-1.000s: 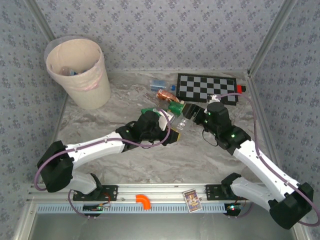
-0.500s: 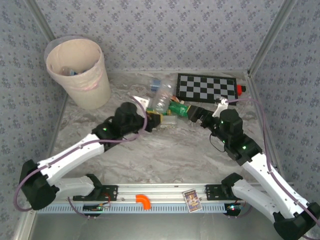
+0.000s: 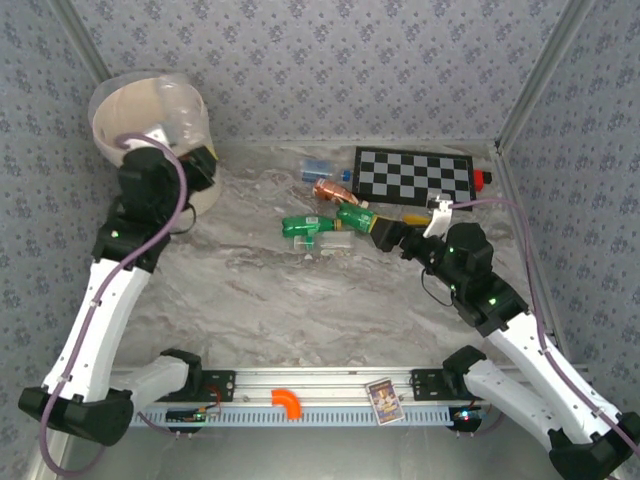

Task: Put the plastic bottles in the bin

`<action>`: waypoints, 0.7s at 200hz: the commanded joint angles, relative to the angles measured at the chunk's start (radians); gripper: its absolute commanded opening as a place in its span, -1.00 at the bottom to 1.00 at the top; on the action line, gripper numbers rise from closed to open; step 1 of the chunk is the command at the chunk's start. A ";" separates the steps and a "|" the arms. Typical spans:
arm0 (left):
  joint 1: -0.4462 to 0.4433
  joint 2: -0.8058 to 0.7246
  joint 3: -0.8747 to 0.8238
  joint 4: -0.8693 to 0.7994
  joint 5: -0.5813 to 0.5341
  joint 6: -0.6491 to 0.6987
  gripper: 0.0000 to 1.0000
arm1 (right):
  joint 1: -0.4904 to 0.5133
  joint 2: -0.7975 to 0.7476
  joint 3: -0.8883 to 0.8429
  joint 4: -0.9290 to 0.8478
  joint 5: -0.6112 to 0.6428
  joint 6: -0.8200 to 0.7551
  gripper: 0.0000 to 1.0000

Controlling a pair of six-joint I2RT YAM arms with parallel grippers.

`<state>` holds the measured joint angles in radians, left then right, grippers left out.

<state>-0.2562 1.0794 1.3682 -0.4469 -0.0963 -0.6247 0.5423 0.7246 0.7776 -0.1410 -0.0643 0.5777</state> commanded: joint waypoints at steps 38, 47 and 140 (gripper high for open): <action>0.186 0.203 0.282 -0.141 -0.092 -0.160 -0.67 | 0.010 -0.037 -0.011 0.025 -0.043 -0.032 0.99; 0.207 0.235 0.306 -0.147 -0.111 -0.183 -0.67 | 0.012 -0.040 -0.011 0.025 -0.040 -0.026 0.99; 0.348 0.620 0.647 -0.305 -0.008 -0.321 -0.40 | 0.071 -0.033 0.041 -0.006 0.007 -0.024 0.99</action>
<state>0.0780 1.6451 1.9060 -0.6510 -0.1528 -0.9054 0.5953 0.6949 0.7757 -0.1322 -0.0883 0.5636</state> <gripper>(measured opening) 0.265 0.995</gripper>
